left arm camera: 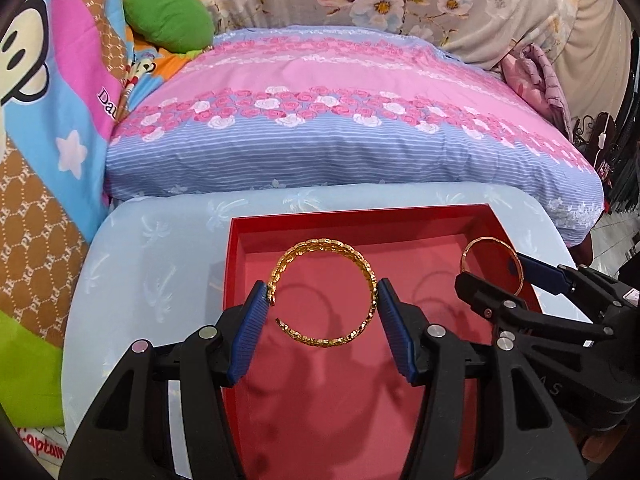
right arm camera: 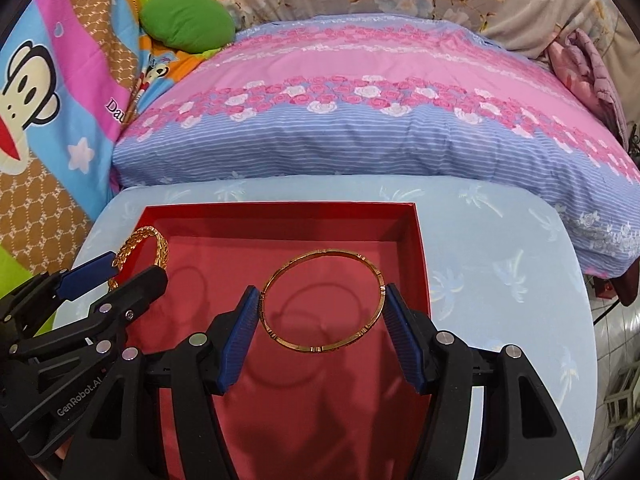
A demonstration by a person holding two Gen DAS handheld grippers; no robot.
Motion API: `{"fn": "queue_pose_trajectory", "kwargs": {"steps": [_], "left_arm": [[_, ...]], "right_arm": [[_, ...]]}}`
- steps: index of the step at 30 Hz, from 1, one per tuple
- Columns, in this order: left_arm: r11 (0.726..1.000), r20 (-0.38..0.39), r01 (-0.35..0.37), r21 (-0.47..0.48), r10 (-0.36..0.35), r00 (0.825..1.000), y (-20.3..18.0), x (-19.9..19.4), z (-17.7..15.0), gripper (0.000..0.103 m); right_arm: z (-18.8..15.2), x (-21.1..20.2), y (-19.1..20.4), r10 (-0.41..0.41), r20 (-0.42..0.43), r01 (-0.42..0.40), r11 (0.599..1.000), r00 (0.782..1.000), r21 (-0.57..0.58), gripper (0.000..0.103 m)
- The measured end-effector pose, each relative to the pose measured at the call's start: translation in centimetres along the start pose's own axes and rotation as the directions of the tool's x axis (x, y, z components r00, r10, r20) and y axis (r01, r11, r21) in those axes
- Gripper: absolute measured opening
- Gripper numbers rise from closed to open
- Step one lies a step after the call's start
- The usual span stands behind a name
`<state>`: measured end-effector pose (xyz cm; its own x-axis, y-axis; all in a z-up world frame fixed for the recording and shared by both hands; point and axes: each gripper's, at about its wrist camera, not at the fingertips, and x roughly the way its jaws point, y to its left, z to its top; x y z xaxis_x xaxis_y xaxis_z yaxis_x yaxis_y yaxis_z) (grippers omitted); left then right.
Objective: Organize jewelry
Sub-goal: 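Carry both gold bangles into the red box and open both tools, then withdraw both tools from the box back toward the remaining bracelets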
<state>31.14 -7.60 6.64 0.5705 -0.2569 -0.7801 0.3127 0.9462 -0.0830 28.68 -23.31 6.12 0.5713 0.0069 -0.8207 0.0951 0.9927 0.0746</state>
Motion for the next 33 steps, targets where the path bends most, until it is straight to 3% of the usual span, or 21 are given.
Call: {"fn": "queue_pose_trajectory", "kwargs": {"steps": [4,7,11,17,27,33], "left_arm": [[1.000,-0.020,0.008,-0.001,-0.008,1.000,0.1,1.0,0.1,0.054],[1.000,-0.013,-0.012,-0.010,0.012,1.000,0.2,0.9,0.2,0.060],[1.000,0.017,-0.022,-0.018,0.022,1.000,0.3,-0.8,0.0,0.069],[1.000,0.064,-0.026,-0.006,0.026,0.998,-0.1,-5.0,-1.6,0.071],[0.997,0.109,-0.068,0.023,0.065,0.992,-1.3,-11.3,-8.8,0.076],[0.997,0.079,-0.074,-0.029,0.076,0.994,-0.3,-12.9,-14.5,0.076]], "right_arm": [[0.2,0.8,-0.1,-0.028,-0.007,0.028,1.000,1.000,-0.006,0.061],[0.0,0.3,-0.1,-0.051,0.008,0.051,0.999,0.999,-0.013,0.062],[-0.3,-1.5,-0.3,-0.053,0.039,0.054,0.998,0.998,-0.011,0.068],[-2.7,-6.2,-0.4,-0.048,0.094,0.050,0.998,0.994,-0.021,0.072],[-11.0,-12.7,0.0,-0.078,0.147,0.086,0.995,0.986,-0.048,0.075],[-16.8,-14.0,-1.1,-0.096,0.122,0.099,0.995,0.988,-0.018,0.075]]}}
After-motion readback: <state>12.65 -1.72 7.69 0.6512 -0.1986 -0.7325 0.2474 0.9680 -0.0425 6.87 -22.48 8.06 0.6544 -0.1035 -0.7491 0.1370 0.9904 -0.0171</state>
